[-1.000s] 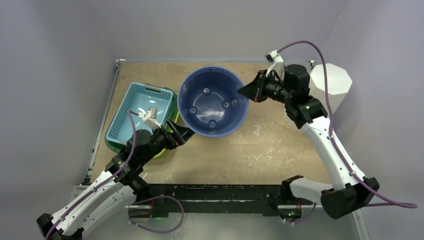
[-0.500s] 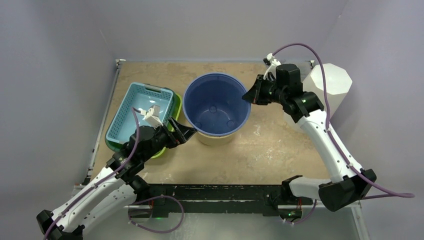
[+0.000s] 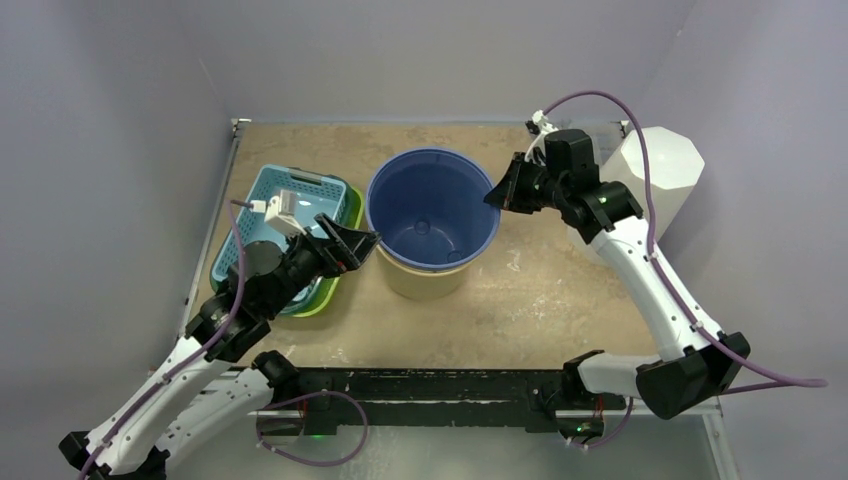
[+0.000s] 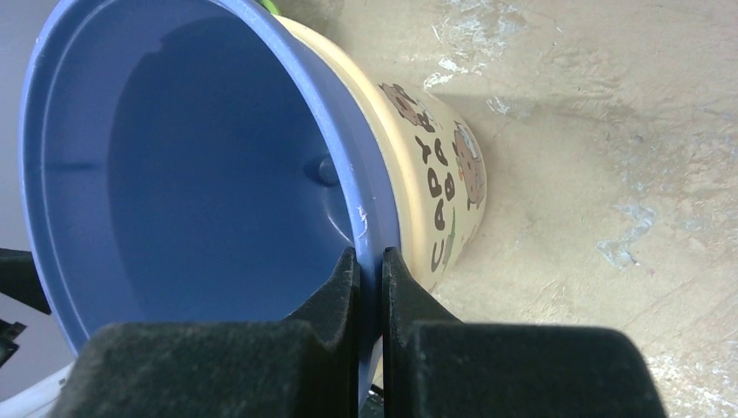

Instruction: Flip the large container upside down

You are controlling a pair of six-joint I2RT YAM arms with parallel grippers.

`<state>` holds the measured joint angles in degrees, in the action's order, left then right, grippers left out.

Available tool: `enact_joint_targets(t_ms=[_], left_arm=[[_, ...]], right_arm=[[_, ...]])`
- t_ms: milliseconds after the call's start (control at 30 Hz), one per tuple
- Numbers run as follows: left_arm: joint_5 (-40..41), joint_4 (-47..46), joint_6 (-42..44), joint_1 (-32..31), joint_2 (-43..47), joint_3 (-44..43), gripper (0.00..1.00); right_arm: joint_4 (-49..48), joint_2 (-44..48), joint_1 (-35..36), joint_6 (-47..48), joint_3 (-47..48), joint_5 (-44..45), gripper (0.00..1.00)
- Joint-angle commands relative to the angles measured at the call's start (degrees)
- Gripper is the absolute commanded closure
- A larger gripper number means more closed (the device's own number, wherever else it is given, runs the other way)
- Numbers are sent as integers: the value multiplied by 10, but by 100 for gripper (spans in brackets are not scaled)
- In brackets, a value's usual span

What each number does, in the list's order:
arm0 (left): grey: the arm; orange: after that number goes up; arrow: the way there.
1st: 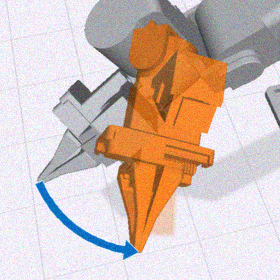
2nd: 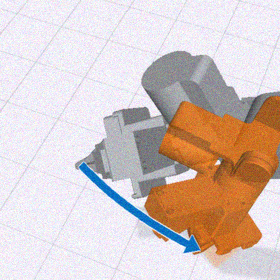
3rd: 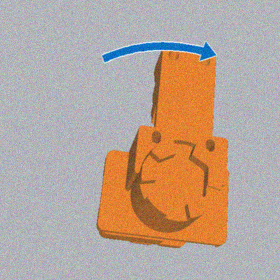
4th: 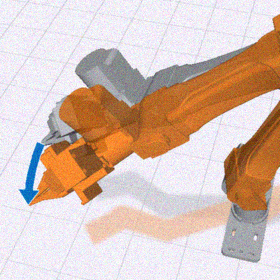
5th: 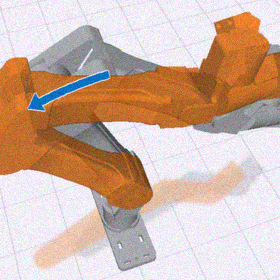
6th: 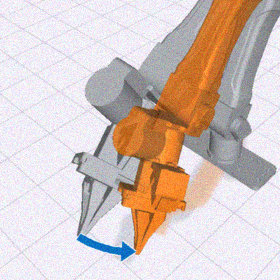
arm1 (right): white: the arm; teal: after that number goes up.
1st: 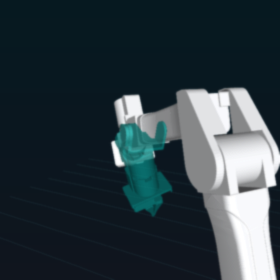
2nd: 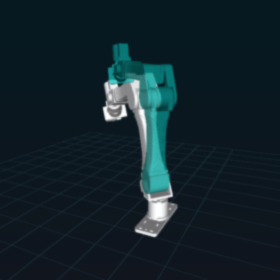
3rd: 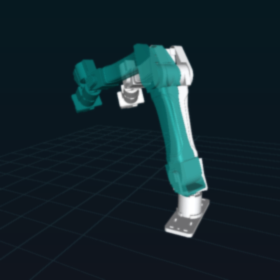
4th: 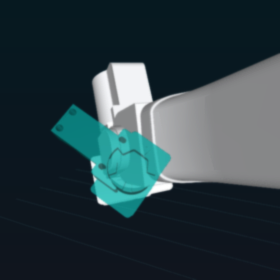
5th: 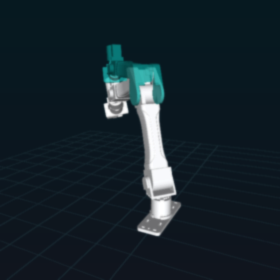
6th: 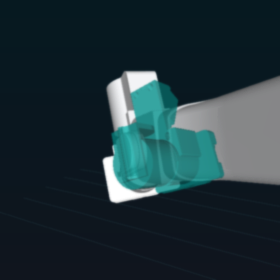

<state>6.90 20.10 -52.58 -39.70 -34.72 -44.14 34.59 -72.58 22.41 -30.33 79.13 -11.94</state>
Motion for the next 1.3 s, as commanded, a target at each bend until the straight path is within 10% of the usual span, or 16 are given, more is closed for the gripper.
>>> enact_joint_targets(t_ms=[0,733,1267], left_arm=[[-1,-45,-12,4,-23,-62,14],[-15,169,67,2,-262,-299,98],[-88,133,37,13,-258,-325,100]], right_arm=[[-26,18,5,-16,37,-16,100],[-18,65,5,-9,71,-119,100],[-35,60,4,1,14,-204,50]])
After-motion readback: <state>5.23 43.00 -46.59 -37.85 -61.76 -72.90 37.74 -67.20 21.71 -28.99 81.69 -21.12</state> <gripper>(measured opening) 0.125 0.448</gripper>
